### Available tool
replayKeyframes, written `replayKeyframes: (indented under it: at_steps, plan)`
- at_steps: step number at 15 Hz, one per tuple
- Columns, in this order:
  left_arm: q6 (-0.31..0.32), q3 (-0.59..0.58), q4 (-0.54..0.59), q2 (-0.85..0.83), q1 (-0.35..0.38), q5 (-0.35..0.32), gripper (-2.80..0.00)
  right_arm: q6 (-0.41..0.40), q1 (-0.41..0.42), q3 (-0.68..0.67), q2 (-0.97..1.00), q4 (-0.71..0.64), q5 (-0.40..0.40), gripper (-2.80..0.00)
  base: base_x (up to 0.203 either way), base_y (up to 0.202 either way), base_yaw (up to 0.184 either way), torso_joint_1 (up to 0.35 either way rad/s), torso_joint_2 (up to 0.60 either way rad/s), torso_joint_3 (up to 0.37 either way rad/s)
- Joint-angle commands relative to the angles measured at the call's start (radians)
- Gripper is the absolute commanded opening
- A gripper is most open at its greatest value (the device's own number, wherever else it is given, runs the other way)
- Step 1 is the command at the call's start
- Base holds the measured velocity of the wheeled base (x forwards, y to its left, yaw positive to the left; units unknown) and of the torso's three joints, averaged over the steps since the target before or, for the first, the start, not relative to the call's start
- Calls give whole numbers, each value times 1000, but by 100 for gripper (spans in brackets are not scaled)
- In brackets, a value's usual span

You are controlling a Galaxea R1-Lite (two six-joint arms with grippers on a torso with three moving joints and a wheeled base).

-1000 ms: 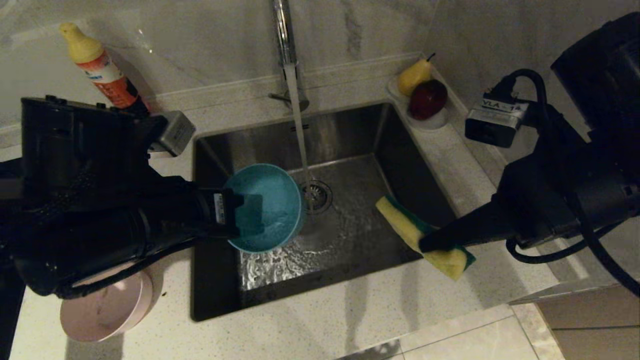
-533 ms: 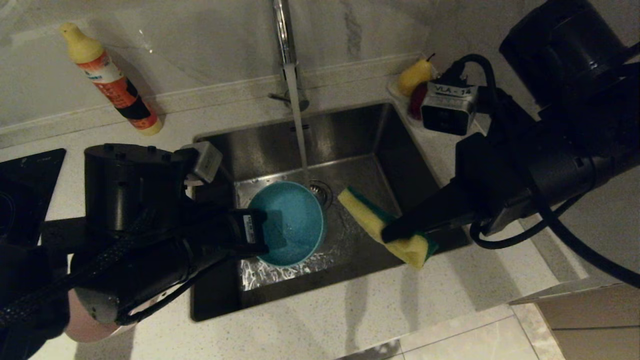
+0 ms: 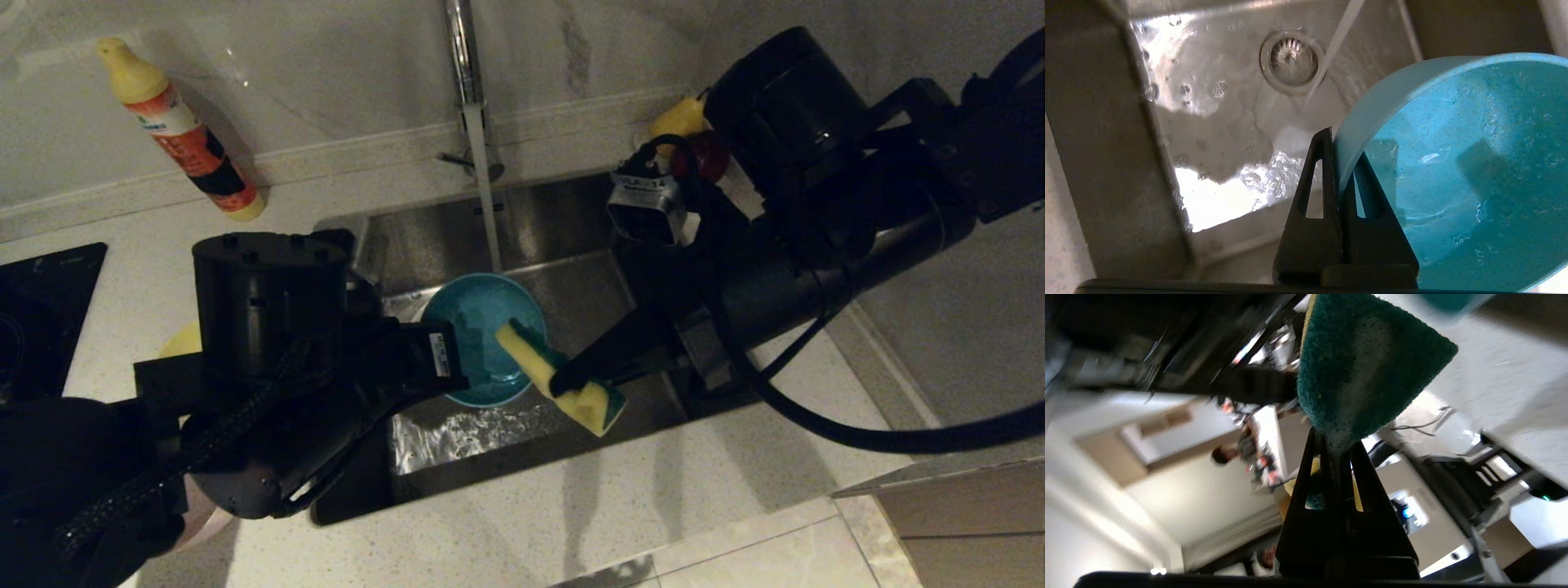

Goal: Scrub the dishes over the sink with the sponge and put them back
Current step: Wipe the bowl

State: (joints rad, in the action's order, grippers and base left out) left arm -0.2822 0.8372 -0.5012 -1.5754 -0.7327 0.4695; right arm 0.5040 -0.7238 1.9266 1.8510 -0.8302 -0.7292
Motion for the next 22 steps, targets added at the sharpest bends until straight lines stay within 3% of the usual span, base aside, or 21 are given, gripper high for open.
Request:
replayKeyframes:
  at_steps: [1,4,10,14,22]
  plan:
    - [0,-11,-60,-46,-8,9,-280,14,-13,12,61,-1,52,-280,0,0,0,0,0,0]
    - [46,-19,-176,-71,-23,29,-280,14,-9,12,84,0,67,-280,0,0,0,0,0,0]
    - [54,-96,-196,-53,-60,26,-280,66,2,12,84,106,109,-280,0,0,0,0,0,0]
    - [86,-136,-312,-63,-59,31,-280,68,1,12,62,117,123,-280,0,0,0,0,0,0]
    - [92,-134,-315,-79,-59,66,-280,70,-34,14,37,131,121,-280,0,0,0,0,0,0]
